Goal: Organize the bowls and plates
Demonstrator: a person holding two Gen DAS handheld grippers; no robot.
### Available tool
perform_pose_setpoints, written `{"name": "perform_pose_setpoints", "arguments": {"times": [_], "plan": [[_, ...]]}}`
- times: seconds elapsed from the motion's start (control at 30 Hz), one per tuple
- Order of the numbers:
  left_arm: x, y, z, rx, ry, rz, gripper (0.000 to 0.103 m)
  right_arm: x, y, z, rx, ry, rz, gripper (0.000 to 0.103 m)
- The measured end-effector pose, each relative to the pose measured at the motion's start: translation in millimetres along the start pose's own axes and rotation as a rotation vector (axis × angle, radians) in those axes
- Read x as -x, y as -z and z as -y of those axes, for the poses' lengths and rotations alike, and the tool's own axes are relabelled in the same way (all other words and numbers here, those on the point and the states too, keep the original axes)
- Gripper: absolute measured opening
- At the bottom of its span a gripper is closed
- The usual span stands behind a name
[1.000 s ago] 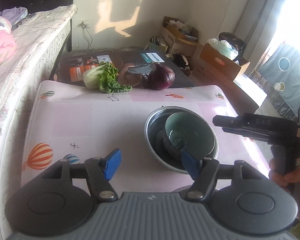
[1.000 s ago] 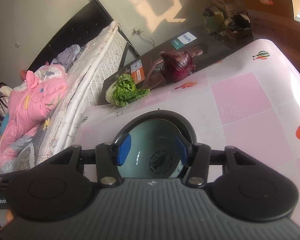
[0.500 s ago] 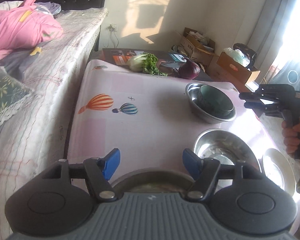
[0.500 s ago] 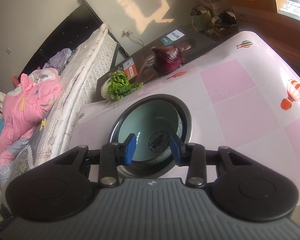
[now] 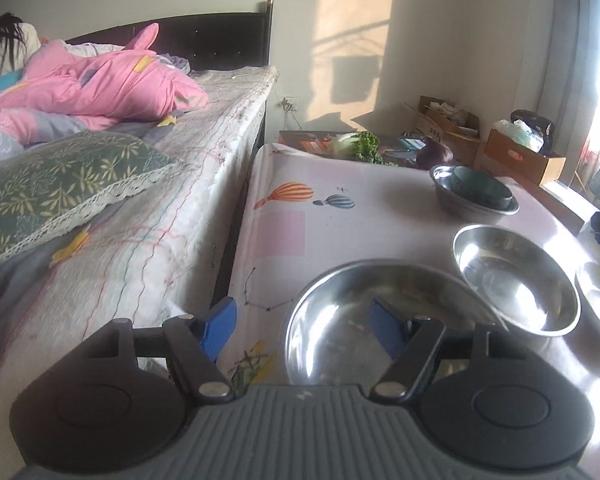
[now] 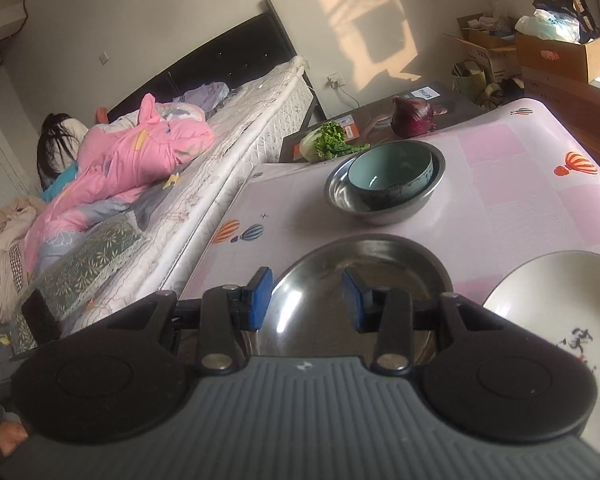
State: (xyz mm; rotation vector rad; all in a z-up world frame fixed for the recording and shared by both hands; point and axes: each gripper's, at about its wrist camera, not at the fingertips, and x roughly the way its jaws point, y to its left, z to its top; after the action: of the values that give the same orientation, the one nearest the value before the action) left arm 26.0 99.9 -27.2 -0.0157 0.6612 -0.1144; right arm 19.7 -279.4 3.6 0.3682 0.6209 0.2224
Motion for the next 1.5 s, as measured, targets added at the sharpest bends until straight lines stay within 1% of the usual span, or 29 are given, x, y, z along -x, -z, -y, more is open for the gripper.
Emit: {"name": "perform_pose_setpoints", "arguments": {"times": [0.1, 0.17, 0.23, 0.3, 0.4, 0.53, 0.6, 0.7, 0.8, 0.9, 0.93, 1.0, 1.07, 1.13, 1.17, 1.23, 1.33, 1.5], "plan": [[8.8, 17.3, 1.2, -0.004, -0.018, -0.033, 0.074, 15.5, 27.0, -14.6, 0.017, -0.008, -0.004, 0.038], [14.6, 27.4, 0.8, 0.045, -0.015, -0.069, 0.074, 19.2, 42.0, -23.1, 0.015, -0.024, -0.021, 0.038], [17.2, 33.4, -1.4, 0.097, 0.009, -0.101, 0.074, 19.3, 57.4, -34.4, 0.013, -0.042, -0.038, 0.038], [17.7, 36.0, -2.0, 0.122, 0.023, -0.117, 0.074, 16.2, 68.5, -42.7, 0.011, -0.060, -0.056, 0.038], [16.8, 36.0, -4.0, 0.120, 0.043, -0.128, 0.074, 0.5, 80.6, -56.1, -0.012, -0.083, -0.101, 0.038], [9.0, 31.1, -8.1, 0.116, 0.047, -0.148, 0.073, -19.0, 93.1, -65.2, -0.021, -0.069, -0.151, 0.038], [2.0, 28.3, -7.6, 0.102, 0.040, -0.163, 0.072, -29.2, 93.4, -66.4, -0.037, -0.065, -0.163, 0.038], [-14.3, 25.0, -6.1, 0.073, 0.030, -0.220, 0.064, -43.1, 94.0, -68.3, -0.043, -0.039, -0.173, 0.038], [-27.7, 23.4, -6.3, 0.074, 0.045, -0.270, 0.060, -55.4, 91.8, -69.4, -0.034, -0.005, -0.179, 0.038], [-38.5, 21.5, -4.3, 0.068, 0.050, -0.305, 0.054, -64.4, 91.2, -67.7, -0.041, 0.001, -0.189, 0.038], [-40.8, 20.7, -3.7, 0.066, 0.051, -0.311, 0.051, -67.0, 90.6, -66.4, -0.039, 0.006, -0.192, 0.038], [-43.7, 18.7, -2.1, 0.056, 0.051, -0.312, 0.050, -72.3, 90.1, -67.4, -0.035, 0.009, -0.198, 0.037], [-45.8, 16.5, 0.8, 0.040, 0.052, -0.316, 0.043, -78.1, 89.3, -67.9, -0.030, 0.013, -0.204, 0.036], [-46.8, 15.4, 2.5, 0.032, 0.049, -0.318, 0.037, -82.1, 89.5, -67.7, -0.023, 0.016, -0.210, 0.032], [-47.2, 14.6, 3.2, 0.030, 0.045, -0.321, 0.036, -84.0, 89.6, -67.8, -0.022, 0.017, -0.213, 0.030], [-47.7, 14.0, 3.7, 0.026, 0.037, -0.325, 0.032, -87.2, 90.2, -67.6, -0.026, 0.010, -0.219, 0.024], [-47.4, 14.1, 2.7, 0.025, 0.030, -0.332, 0.027, -89.1, 92.0, -67.7, -0.032, 0.008, -0.223, 0.020], [-42.1, 15.7, 1.9, 0.027, 0.055, -0.346, 0.026, -86.7, 92.9, -64.1, -0.051, -0.005, -0.238, 0.018]]}}
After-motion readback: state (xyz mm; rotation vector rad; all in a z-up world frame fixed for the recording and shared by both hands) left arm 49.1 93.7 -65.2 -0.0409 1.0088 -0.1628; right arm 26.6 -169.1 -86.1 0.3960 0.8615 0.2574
